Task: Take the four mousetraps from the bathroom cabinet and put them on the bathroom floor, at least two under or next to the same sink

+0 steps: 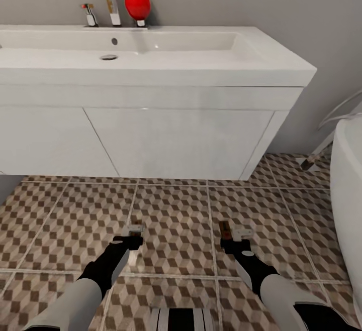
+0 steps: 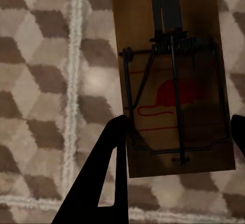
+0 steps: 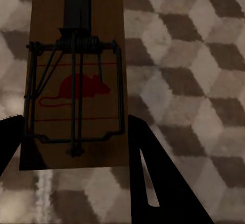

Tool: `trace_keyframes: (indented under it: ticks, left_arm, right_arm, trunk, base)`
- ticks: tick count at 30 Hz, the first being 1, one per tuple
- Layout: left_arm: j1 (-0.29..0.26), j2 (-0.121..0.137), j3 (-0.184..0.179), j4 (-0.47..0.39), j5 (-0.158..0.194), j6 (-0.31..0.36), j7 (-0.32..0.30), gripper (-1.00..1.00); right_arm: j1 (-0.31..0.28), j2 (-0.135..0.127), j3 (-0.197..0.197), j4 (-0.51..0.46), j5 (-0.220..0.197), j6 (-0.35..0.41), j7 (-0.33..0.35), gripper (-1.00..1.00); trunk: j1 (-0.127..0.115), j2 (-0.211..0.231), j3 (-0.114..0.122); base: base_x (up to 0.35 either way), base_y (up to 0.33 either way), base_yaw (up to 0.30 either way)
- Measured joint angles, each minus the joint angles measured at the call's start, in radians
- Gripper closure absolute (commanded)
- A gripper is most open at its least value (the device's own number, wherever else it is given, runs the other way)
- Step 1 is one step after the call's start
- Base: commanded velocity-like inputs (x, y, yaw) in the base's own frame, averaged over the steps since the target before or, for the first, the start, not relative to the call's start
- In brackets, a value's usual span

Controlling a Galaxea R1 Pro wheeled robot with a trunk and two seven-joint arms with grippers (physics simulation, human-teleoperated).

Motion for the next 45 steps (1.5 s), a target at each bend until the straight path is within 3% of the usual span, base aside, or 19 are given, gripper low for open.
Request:
trace_keyframes:
  ticks: [21, 27, 32, 36, 39, 45]
  left_arm:
    - [0.0, 0.001, 0.0, -0.004, -0.002, -0.004, 0.0, 1.0]
    - [0.0, 0.003, 0.0, -0.006, -0.003, -0.059, 0.001, 1.0]
    - [0.0, 0.002, 0.0, -0.077, -0.005, -0.068, 0.003, 1.0]
    - [0.0, -0.002, 0.0, -0.152, 0.0, -0.009, 0.003, 1.0]
    - [0.0, -0.015, -0.001, -0.194, 0.0, 0.056, 0.001, 1.0]
    - [0.0, -0.069, -0.005, -0.241, -0.007, 0.083, 0.003, 1.0]
  right_arm:
    - [0.0, 0.001, -0.003, -0.001, 0.003, -0.043, 0.0, 1.0]
    - [0.0, 0.001, -0.002, -0.001, 0.002, -0.064, 0.0, 1.0]
    - [0.0, 0.0, -0.003, -0.004, 0.001, -0.058, -0.002, 1.0]
    - [-0.001, 0.002, -0.003, -0.037, -0.001, -0.023, -0.008, 1.0]
    - [-0.002, 0.026, -0.002, -0.12, -0.001, 0.042, -0.014, 1.0]
    - [-0.018, 0.045, -0.003, -0.178, -0.006, 0.08, -0.018, 1.0]
  trunk:
    - [0.009, -0.005, -0.081]
    - [0.012, -0.006, -0.104]
    - [0.014, -0.008, -0.124]
    - [0.016, -0.008, -0.139]
    - [0.017, -0.009, -0.151]
    - [0.02, -0.011, -0.174]
  base:
    - [0.0, 0.0, 0.0]
    - [0.0, 0.0, 0.0]
    - [0.0, 0.0, 0.0]
    - [0.0, 0.0, 0.0]
    - [0.0, 0.0, 0.0]
    - [0.0, 0.0, 0.0]
